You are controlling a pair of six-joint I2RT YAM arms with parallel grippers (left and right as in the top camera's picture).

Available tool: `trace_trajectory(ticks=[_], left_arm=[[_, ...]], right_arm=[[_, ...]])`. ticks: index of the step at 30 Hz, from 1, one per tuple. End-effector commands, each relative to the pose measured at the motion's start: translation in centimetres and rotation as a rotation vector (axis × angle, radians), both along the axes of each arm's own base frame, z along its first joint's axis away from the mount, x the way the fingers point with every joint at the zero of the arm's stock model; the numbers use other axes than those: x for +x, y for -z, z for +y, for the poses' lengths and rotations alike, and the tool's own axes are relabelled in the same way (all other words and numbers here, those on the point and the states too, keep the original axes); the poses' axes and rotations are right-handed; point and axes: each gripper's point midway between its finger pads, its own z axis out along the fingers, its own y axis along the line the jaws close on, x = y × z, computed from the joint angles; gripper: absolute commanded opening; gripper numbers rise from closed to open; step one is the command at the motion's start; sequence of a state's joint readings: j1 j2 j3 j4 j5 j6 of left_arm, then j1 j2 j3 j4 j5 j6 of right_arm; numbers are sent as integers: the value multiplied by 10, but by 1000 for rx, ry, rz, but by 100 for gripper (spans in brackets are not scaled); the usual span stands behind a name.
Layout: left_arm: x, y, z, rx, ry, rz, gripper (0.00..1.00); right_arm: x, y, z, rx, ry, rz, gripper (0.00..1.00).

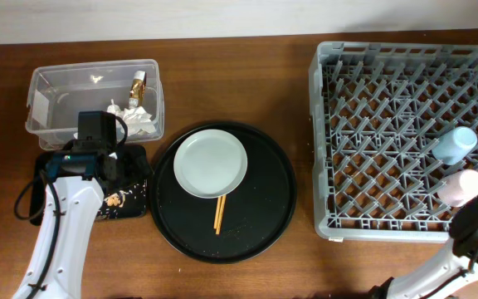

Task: Sort waste into correct bins and load items into the dishwasher rack
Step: 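Set the yellow bowl upright in the rack and adjust with right gripper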

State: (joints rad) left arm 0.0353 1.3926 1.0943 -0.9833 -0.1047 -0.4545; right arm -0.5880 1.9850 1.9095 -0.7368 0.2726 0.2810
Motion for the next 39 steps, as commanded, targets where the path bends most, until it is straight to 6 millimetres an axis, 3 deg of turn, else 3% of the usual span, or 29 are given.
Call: trace_trajectory(ticks=[1,3,5,12,17,19,23,28,39], left_arm=[[0,-4,0,-11,-15,-19,99],[0,-4,0,-11,-14,-19,99],[0,-4,0,-10,-14,-19,99],[1,-5,0,-10,-14,-23,99],[3,-5,0,-13,-13,-30,99],[3,-5,0,-13,-13,-30,99],[4,-5,0,-13,-13,-35,99],[5,-6,0,-13,-13,-38,99],[5,-6,0,-13,-13,-38,99]], right_arm=[[-15,-35,6,-292,165,164,4],[-10,-49,24,-428,230,219,4],[-4,-44,35,-491,252,273,4],[18,18,53,-538,208,450,4],[34,48,76,-532,129,502,4],[34,59,77,-528,118,533,4],[27,41,70,-621,206,537,4],[25,33,68,-653,240,531,4],[38,65,76,-540,129,523,4]])
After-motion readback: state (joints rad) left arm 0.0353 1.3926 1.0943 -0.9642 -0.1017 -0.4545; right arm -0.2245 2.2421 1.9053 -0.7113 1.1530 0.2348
